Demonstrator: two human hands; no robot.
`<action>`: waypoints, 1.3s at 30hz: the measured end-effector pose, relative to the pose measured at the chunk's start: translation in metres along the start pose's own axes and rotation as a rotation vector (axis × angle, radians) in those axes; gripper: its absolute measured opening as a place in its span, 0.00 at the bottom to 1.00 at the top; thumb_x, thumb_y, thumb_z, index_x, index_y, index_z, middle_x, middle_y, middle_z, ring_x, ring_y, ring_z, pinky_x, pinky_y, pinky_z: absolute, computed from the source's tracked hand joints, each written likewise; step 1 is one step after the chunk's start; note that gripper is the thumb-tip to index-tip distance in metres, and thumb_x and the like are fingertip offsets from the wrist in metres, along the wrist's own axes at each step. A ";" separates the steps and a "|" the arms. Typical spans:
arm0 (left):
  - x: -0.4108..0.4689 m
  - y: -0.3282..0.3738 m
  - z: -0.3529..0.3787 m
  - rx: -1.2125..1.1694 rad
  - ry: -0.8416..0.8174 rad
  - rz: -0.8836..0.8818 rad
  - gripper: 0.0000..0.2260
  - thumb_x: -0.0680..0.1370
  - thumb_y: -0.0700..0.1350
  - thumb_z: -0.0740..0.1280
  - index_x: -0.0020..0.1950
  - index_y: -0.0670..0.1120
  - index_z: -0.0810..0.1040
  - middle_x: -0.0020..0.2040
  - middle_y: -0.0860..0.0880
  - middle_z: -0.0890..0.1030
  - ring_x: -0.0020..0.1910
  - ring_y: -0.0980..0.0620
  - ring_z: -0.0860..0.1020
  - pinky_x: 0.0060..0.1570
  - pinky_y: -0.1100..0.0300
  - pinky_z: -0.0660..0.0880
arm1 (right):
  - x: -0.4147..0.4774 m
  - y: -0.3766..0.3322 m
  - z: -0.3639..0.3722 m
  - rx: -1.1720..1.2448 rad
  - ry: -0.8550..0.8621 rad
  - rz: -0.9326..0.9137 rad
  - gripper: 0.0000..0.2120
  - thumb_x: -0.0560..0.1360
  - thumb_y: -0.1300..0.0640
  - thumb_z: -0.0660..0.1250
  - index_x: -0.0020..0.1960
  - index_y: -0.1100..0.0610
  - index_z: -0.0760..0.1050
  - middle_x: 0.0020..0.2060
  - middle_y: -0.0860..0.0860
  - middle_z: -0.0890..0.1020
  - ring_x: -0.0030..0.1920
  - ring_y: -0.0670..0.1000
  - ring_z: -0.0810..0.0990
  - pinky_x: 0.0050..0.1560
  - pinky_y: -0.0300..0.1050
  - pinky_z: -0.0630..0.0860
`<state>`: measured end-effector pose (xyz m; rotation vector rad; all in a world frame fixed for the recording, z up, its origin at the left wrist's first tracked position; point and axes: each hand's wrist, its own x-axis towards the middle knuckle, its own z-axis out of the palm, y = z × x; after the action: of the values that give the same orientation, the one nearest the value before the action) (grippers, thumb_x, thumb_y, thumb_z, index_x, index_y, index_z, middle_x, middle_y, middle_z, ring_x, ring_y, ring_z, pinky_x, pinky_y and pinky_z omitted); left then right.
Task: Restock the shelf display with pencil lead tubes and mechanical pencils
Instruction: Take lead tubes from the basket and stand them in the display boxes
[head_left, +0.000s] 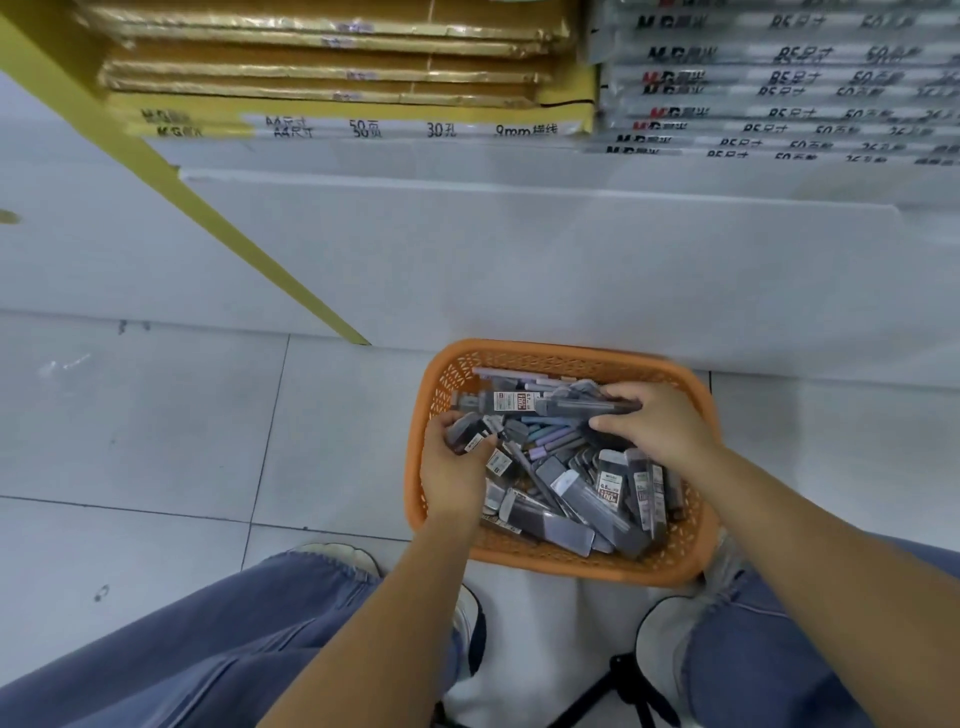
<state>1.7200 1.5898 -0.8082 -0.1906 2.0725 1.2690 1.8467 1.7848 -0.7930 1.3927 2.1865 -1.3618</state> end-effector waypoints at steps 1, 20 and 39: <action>-0.001 0.003 -0.003 -0.039 -0.018 -0.013 0.15 0.75 0.43 0.75 0.51 0.62 0.75 0.48 0.61 0.81 0.43 0.55 0.84 0.37 0.58 0.82 | -0.005 -0.007 -0.004 -0.038 0.053 -0.048 0.22 0.71 0.50 0.75 0.64 0.46 0.77 0.49 0.40 0.81 0.39 0.34 0.77 0.34 0.28 0.73; -0.107 0.145 -0.056 -0.472 -0.465 0.239 0.14 0.83 0.47 0.63 0.66 0.41 0.75 0.54 0.37 0.85 0.56 0.36 0.83 0.58 0.40 0.79 | -0.141 -0.129 -0.029 0.730 -0.028 -0.326 0.11 0.77 0.54 0.68 0.58 0.44 0.78 0.47 0.49 0.86 0.47 0.50 0.85 0.48 0.47 0.80; -0.201 0.308 -0.106 -0.357 -0.624 0.547 0.21 0.65 0.57 0.78 0.55 0.53 0.84 0.49 0.48 0.87 0.43 0.51 0.85 0.43 0.56 0.80 | -0.229 -0.269 -0.143 0.594 0.074 -0.830 0.14 0.77 0.52 0.68 0.57 0.34 0.79 0.50 0.42 0.85 0.49 0.43 0.84 0.45 0.38 0.80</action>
<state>1.6807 1.6147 -0.4284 0.5868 1.3830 1.7400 1.7928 1.7252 -0.4207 0.6200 2.6681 -2.4126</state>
